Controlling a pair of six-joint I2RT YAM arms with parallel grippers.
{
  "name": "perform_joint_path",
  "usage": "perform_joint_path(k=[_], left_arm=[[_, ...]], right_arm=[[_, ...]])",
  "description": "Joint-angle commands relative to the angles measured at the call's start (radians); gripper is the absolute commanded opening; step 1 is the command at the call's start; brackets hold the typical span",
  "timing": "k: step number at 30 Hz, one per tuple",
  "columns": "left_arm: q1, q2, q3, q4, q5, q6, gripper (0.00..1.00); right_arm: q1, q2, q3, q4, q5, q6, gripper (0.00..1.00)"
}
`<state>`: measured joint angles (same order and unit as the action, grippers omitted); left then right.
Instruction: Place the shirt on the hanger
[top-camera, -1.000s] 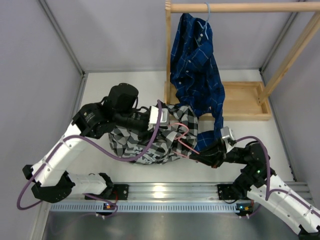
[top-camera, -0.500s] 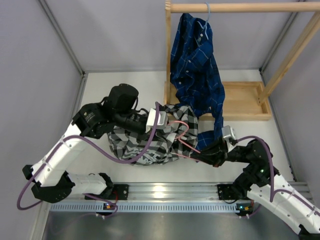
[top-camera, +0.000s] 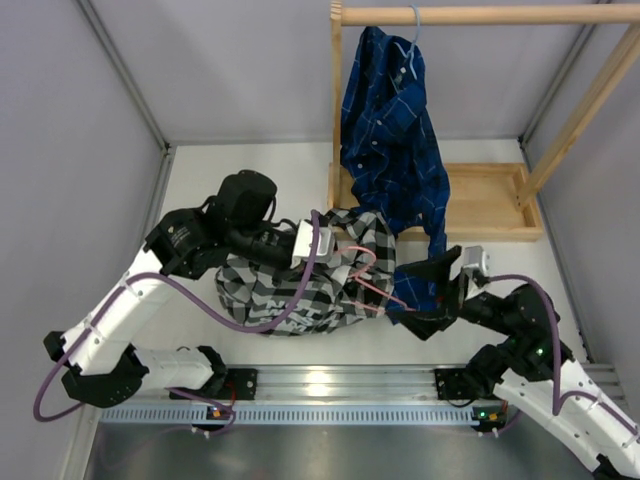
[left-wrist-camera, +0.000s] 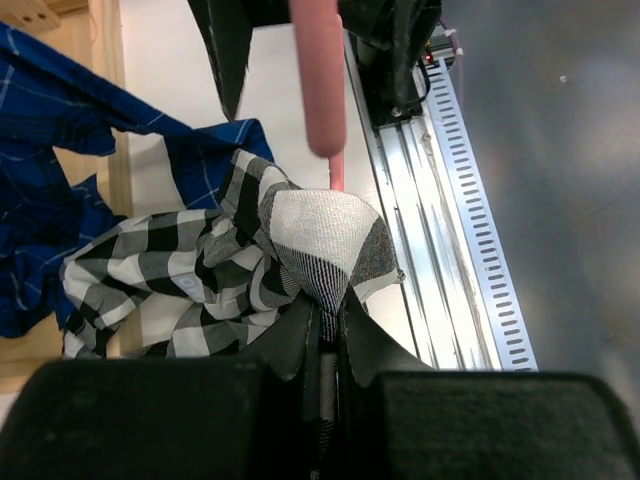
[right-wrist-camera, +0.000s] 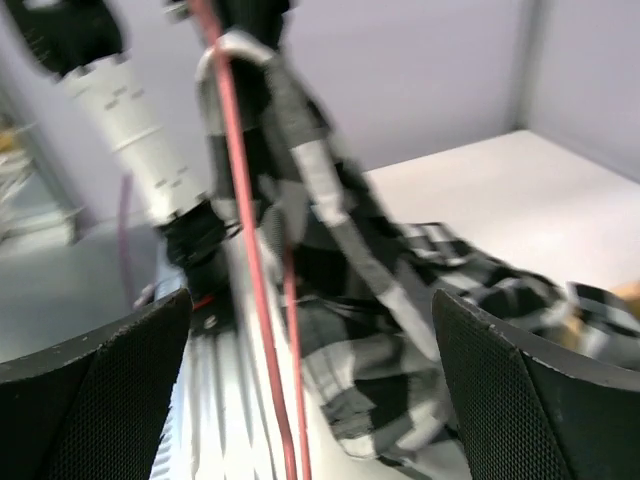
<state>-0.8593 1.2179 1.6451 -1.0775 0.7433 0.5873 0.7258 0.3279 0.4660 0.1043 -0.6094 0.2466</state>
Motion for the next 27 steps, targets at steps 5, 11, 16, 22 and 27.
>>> perform_joint_path(k=[5, 11, 16, 22, 27], left_arm=[[0.0, -0.069, -0.056, 0.132, -0.214, -0.151, 0.0], [0.0, -0.205, -0.211, 0.414, -0.586, -0.407, 0.0], [0.0, -0.356, -0.356, 0.554, -0.719, -0.575, 0.0], [0.0, -0.423, -0.422, 0.605, -0.616, -0.644, 0.0], [0.0, -0.423, -0.436, 0.634, -0.645, -0.687, 0.0]], right_arm=[[0.015, -0.22, 0.054, -0.318, 0.659, 0.094, 0.99], [0.014, -0.257, 0.052, -0.446, 0.767, 0.235, 0.97], [0.014, -0.253, -0.045, -0.307, 0.683, 0.39, 0.87], [0.014, 0.009, -0.066, 0.053, 0.465, 0.396, 0.75], [0.015, 0.273, -0.063, 0.276, 0.412, 0.439, 0.67]])
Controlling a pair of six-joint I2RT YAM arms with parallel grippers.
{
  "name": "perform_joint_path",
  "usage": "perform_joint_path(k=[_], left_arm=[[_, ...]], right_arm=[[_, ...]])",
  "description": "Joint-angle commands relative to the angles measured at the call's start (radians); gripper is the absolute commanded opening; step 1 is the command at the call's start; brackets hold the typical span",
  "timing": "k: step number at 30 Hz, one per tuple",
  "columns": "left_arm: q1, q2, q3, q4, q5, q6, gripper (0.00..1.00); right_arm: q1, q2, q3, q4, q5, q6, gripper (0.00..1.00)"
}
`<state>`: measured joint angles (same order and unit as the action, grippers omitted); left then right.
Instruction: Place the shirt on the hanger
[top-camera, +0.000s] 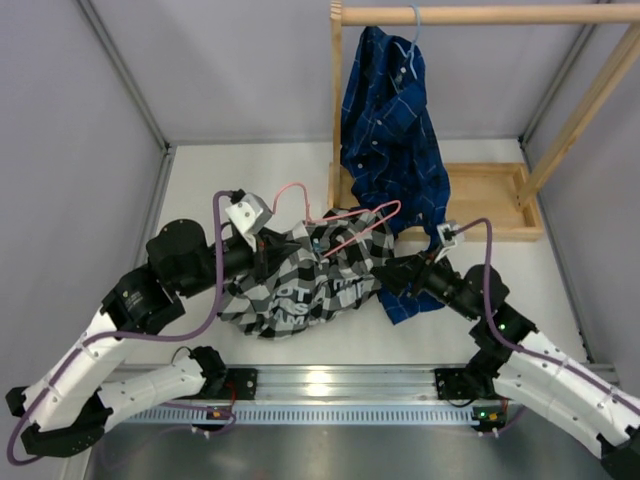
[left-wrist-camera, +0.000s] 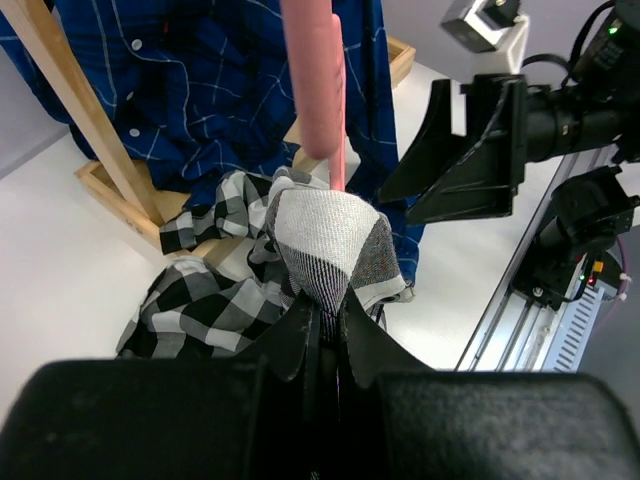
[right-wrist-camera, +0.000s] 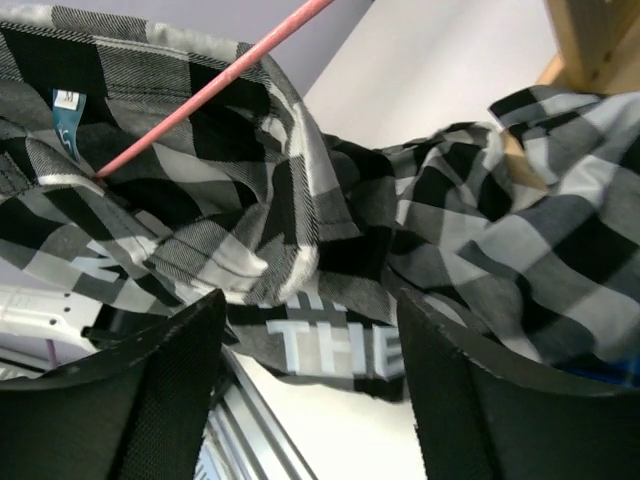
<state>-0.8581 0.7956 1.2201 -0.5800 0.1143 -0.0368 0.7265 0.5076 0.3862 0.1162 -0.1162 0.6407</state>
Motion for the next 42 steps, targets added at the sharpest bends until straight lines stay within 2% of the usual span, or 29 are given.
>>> perform_joint_path(k=[1, 3, 9, 17, 22, 26, 37, 42], left_arm=[[-0.001, -0.002, -0.014, 0.143, -0.019, -0.067, 0.0], [-0.001, -0.009, -0.028, 0.166, -0.022, -0.075, 0.0], [-0.001, -0.012, -0.053, 0.189, 0.01, -0.074, 0.0], [-0.001, -0.036, -0.09, 0.215, 0.004, -0.071, 0.0], [-0.001, -0.052, -0.106, 0.213, -0.008, -0.058, 0.0], [-0.001, -0.091, -0.119, 0.201, -0.012, -0.045, 0.0], [-0.001, -0.162, -0.137, 0.011, 0.042, -0.054, 0.0], [-0.001, -0.197, -0.165, -0.029, 0.081, -0.054, 0.0]], right_arm=[[0.014, 0.129, 0.011, 0.345, -0.094, 0.065, 0.65], [0.017, 0.244, 0.002, 0.449, -0.109, 0.089, 0.53], [0.024, 0.335, -0.026, 0.586, -0.096, 0.125, 0.42], [0.025, 0.358, -0.05, 0.594, -0.013, 0.163, 0.16], [0.025, 0.312, -0.059, 0.528, 0.062, 0.163, 0.0], [0.024, 0.253, -0.053, 0.421, 0.185, 0.148, 0.0], [0.002, 0.171, 0.034, 0.212, 0.269, 0.082, 0.0], [-0.004, 0.172, 0.118, 0.062, 0.348, 0.04, 0.0]])
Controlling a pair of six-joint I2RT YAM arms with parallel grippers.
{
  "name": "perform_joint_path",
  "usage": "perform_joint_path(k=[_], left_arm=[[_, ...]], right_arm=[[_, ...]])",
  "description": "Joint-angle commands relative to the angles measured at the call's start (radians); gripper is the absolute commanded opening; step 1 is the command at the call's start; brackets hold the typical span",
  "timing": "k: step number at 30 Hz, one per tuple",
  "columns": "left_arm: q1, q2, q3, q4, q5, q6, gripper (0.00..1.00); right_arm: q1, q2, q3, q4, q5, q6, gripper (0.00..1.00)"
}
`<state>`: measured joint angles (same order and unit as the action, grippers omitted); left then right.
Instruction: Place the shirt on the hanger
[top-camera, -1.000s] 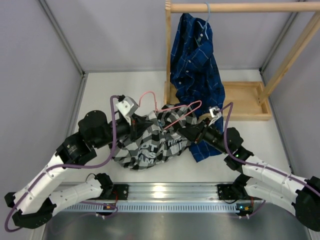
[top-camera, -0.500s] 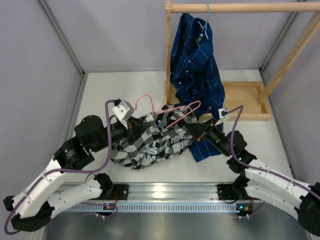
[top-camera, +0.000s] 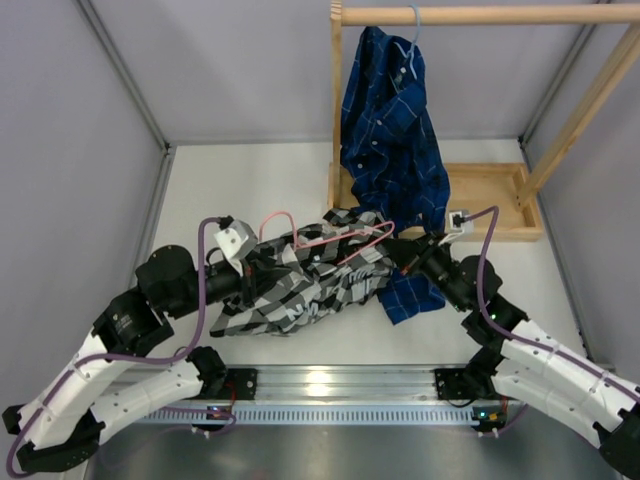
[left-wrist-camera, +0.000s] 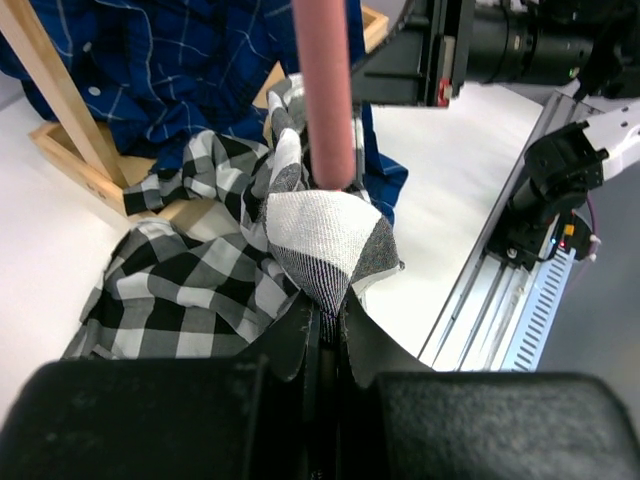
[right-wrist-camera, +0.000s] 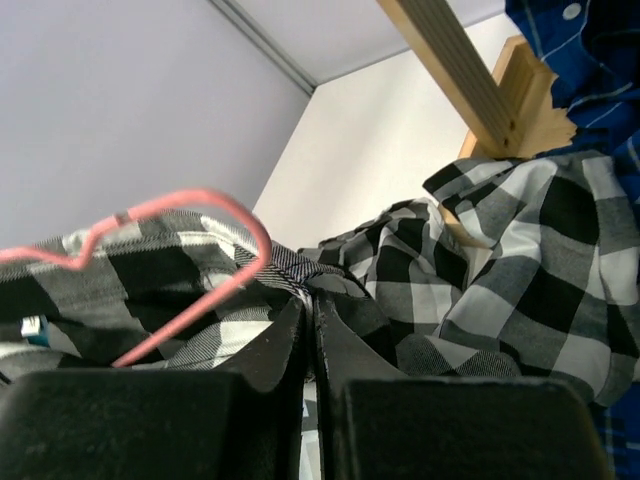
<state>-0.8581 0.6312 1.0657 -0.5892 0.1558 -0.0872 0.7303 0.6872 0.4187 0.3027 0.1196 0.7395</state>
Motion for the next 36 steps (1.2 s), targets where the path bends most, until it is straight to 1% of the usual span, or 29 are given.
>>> perform_joint_path(k=[1, 3, 8, 13, 14, 18, 22, 24, 27, 28, 30, 31, 32, 33, 34, 36], left_arm=[[-0.001, -0.045, -0.016, -0.026, 0.045, 0.0, 0.0], [-0.001, -0.048, -0.023, -0.052, 0.05, 0.004, 0.0], [-0.001, -0.054, -0.047, -0.093, 0.059, 0.012, 0.0], [-0.001, -0.044, -0.053, -0.146, 0.042, 0.029, 0.0], [-0.001, -0.038, -0.052, -0.155, 0.047, 0.033, 0.0], [0.001, -0.025, -0.032, -0.188, 0.024, 0.04, 0.0], [-0.001, -0.013, -0.004, -0.193, -0.016, 0.024, 0.0], [-0.001, 0.004, 0.022, -0.201, -0.006, 0.026, 0.0], [-0.001, 0.044, 0.048, -0.199, -0.035, 0.018, 0.0], [-0.001, 0.067, 0.069, -0.198, -0.1, 0.003, 0.0], [-0.001, 0.081, 0.091, -0.163, -0.184, -0.032, 0.0], [-0.001, 0.087, 0.105, -0.138, -0.247, -0.046, 0.0], [-0.001, 0.084, 0.106, -0.108, -0.262, -0.057, 0.0], [-0.001, 0.084, 0.108, -0.033, -0.263, -0.063, 0.0], [-0.001, 0.085, 0.108, 0.004, -0.266, -0.069, 0.0], [-0.001, 0.113, 0.111, 0.104, -0.283, -0.074, 0.0]], right_arm=[[-0.008, -0.005, 0.101, -0.144, 0.121, -0.068, 0.0], [-0.009, 0.0, 0.138, -0.198, 0.149, -0.087, 0.0], [-0.022, 0.018, 0.205, -0.264, 0.193, -0.159, 0.0], [-0.023, 0.113, 0.324, -0.396, 0.241, -0.294, 0.0], [-0.023, 0.129, 0.365, -0.408, 0.238, -0.337, 0.0], [-0.023, 0.202, 0.462, -0.464, 0.238, -0.414, 0.0], [-0.022, 0.19, 0.499, -0.447, 0.079, -0.445, 0.0], [-0.02, 0.166, 0.5, -0.424, 0.04, -0.437, 0.0], [-0.02, 0.132, 0.488, -0.375, -0.063, -0.434, 0.0], [-0.02, 0.126, 0.482, -0.364, -0.11, -0.427, 0.0], [-0.02, 0.106, 0.465, -0.347, -0.188, -0.398, 0.0], [-0.02, 0.098, 0.445, -0.321, -0.251, -0.364, 0.0], [-0.02, 0.089, 0.433, -0.309, -0.279, -0.342, 0.0], [-0.02, 0.065, 0.416, -0.266, -0.306, -0.321, 0.0], [-0.02, 0.052, 0.381, -0.201, -0.358, -0.295, 0.0], [-0.019, 0.034, 0.342, -0.116, -0.417, -0.191, 0.0]])
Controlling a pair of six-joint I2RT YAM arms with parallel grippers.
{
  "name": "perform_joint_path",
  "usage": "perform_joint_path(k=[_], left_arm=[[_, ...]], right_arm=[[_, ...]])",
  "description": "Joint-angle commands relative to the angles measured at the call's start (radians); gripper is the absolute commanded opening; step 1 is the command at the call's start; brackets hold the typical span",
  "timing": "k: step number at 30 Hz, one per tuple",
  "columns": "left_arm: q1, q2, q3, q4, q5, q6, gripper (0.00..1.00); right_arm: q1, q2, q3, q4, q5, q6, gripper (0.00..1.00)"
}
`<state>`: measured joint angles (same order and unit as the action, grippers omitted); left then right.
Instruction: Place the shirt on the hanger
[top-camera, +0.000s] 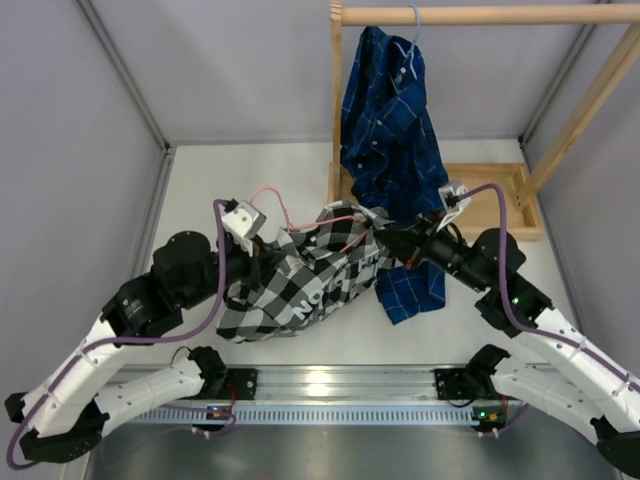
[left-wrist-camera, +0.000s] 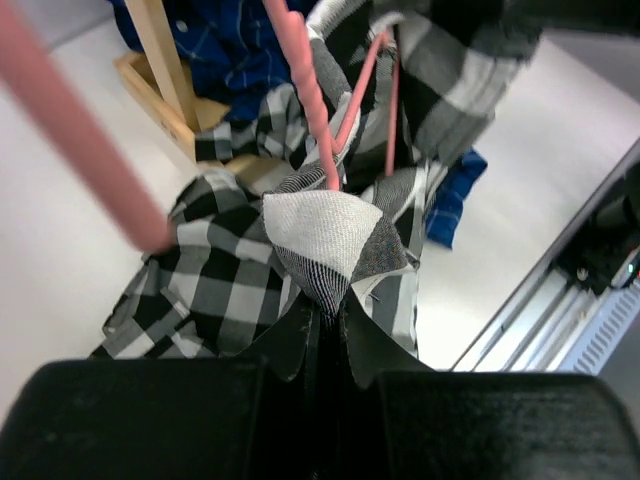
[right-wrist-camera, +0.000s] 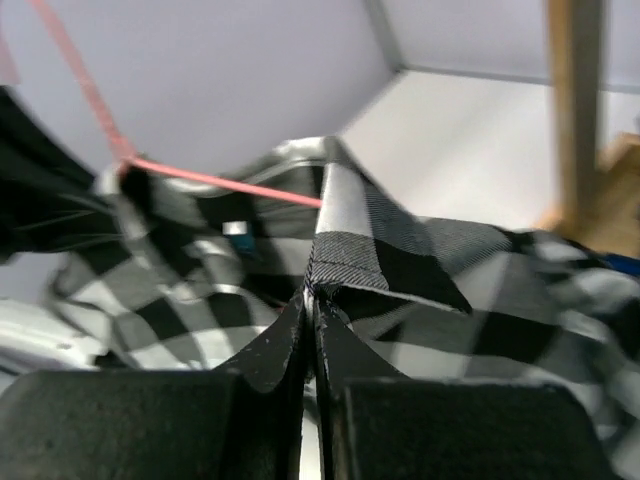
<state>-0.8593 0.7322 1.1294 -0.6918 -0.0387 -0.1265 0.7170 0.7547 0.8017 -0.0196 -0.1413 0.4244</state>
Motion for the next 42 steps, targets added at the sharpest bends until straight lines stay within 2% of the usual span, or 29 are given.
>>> perform_joint_path(k=[1, 2, 4, 9, 13, 18, 20, 24, 25, 26, 28, 29, 32, 33, 36, 38, 39, 40, 42], left_arm=[[0.0, 0.069, 0.081, 0.225, -0.089, -0.035, 0.0], [0.0, 0.07, 0.104, 0.241, -0.075, -0.035, 0.0], [0.0, 0.166, 0.154, 0.28, -0.032, -0.041, 0.0], [0.006, 0.288, 0.259, 0.426, 0.034, -0.079, 0.0], [0.039, 0.332, 0.308, 0.492, 0.115, -0.114, 0.0], [0.065, 0.326, 0.283, 0.531, 0.146, -0.095, 0.0], [0.069, 0.3, 0.265, 0.525, 0.18, -0.058, 0.0], [0.074, 0.262, 0.262, 0.432, 0.198, 0.017, 0.0], [0.075, 0.256, 0.262, 0.41, 0.212, 0.039, 0.0], [0.075, 0.236, 0.254, 0.388, 0.245, 0.066, 0.0], [0.075, 0.207, 0.228, 0.351, 0.311, 0.093, 0.0], [0.075, 0.19, 0.187, 0.348, 0.388, 0.109, 0.0], [0.074, 0.127, 0.12, 0.348, 0.517, 0.119, 0.0], [0.075, 0.112, 0.081, 0.35, 0.578, 0.119, 0.0], [0.074, 0.11, 0.024, 0.37, 0.589, 0.102, 0.0], [0.075, 0.119, 0.004, 0.391, 0.627, 0.091, 0.0], [0.074, 0.128, 0.003, 0.393, 0.672, 0.091, 0.0], [0.075, 0.159, 0.004, 0.396, 0.785, 0.09, 0.0], [0.074, 0.194, 0.013, 0.397, 0.891, 0.087, 0.0]], right_arm=[[0.002, -0.023, -0.082, 0.319, -0.223, 0.204, 0.0], [0.01, -0.023, -0.097, 0.372, -0.256, 0.241, 0.0], [0.047, 0.003, -0.12, 0.459, -0.285, 0.292, 0.0], [0.145, 0.037, -0.154, 0.498, -0.153, 0.292, 0.0], [0.164, 0.052, -0.24, 0.579, -0.093, 0.329, 0.0], [0.164, 0.045, -0.283, 0.623, -0.103, 0.344, 0.0], [0.164, -0.003, -0.292, 0.565, -0.08, 0.312, 0.01], [0.164, -0.115, -0.279, 0.307, -0.018, 0.215, 0.42], [0.165, -0.144, -0.273, 0.246, -0.012, 0.17, 0.44], [0.165, -0.214, -0.269, 0.118, -0.006, 0.145, 0.46], [0.164, -0.293, -0.248, -0.026, 0.006, 0.073, 0.47], [0.165, -0.367, -0.234, -0.177, 0.011, 0.045, 0.47], [0.164, -0.477, -0.15, -0.407, 0.026, -0.039, 0.49], [0.164, -0.488, -0.091, -0.446, 0.01, -0.076, 0.5], [0.164, -0.479, 0.055, -0.573, -0.072, -0.166, 0.54], [0.164, -0.439, 0.126, -0.62, -0.058, -0.199, 0.57], [0.164, -0.424, 0.178, -0.629, -0.029, -0.223, 0.58], [0.164, -0.408, 0.2, -0.628, -0.03, -0.24, 0.59], [0.164, -0.332, 0.262, -0.619, -0.1, -0.292, 0.58]])
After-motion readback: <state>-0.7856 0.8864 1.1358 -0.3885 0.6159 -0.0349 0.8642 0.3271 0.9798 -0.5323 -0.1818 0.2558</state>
